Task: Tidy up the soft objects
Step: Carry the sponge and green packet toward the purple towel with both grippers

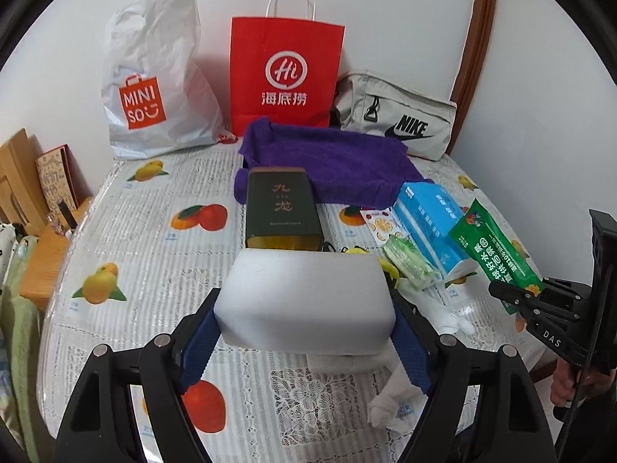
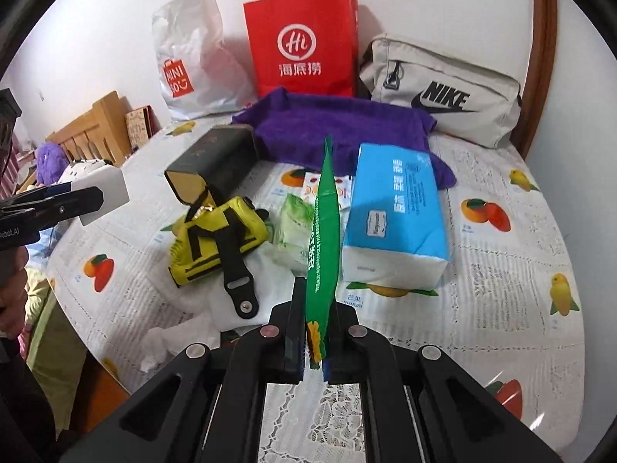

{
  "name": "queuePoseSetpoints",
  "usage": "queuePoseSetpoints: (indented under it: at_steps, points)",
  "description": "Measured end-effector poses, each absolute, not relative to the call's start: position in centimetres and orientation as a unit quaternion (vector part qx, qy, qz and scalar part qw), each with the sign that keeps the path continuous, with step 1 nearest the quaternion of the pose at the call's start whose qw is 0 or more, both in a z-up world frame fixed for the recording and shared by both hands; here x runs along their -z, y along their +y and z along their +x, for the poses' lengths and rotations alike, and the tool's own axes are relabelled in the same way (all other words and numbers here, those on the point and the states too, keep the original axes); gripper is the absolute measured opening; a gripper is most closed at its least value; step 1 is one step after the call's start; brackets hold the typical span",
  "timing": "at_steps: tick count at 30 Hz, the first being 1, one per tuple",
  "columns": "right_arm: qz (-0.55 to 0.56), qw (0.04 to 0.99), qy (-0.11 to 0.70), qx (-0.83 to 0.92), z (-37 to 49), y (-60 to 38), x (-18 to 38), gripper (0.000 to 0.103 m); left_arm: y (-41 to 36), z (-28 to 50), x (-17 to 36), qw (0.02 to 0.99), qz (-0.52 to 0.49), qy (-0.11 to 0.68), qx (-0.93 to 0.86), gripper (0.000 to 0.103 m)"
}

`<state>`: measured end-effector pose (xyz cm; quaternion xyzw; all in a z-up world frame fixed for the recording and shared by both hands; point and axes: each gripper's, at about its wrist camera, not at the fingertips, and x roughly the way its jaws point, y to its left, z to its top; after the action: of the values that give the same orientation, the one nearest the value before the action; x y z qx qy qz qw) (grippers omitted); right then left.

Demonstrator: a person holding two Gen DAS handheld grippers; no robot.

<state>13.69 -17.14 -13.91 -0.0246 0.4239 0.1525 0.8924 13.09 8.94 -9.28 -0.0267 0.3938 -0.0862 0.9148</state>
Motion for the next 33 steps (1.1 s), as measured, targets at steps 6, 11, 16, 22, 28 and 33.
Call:
queuePoseSetpoints:
  at_steps: [6, 11, 16, 22, 28, 33]
  points:
    - [-0.02, 0.899, 0.411, -0.152, 13.7, -17.4, 12.4, 0.006, 9.3, 12.9, 8.0, 0.917, -0.037, 0.388, 0.084, 0.08]
    - [-0.019, 0.904, 0.399, -0.151, 14.0, -17.8, 11.3, 0.006, 9.4, 13.3, 7.3, 0.918, -0.046, 0.386, 0.081, 0.08]
    - [-0.02, 0.907, 0.393, -0.152, 15.1, -18.1, 10.5, 0.006, 9.5, 14.6, 6.9, 0.917, -0.054, 0.388, 0.08, 0.08]
    - [-0.015, 0.908, 0.392, -0.147, 17.4, -18.7, 10.1, 0.006, 9.2, 16.9, 6.4, 0.917, -0.046, 0.388, 0.076, 0.08]
    - [-0.012, 0.91, 0.39, -0.14, 20.6, -19.3, 9.7, 0.006, 8.8, 20.1, 5.9, 0.917, -0.04, 0.39, 0.078, 0.08]
    - [-0.012, 0.91, 0.389, -0.141, 23.5, -19.6, 9.5, 0.006, 8.5, 23.5, 6.0, 0.915, -0.038, 0.393, 0.081, 0.08]
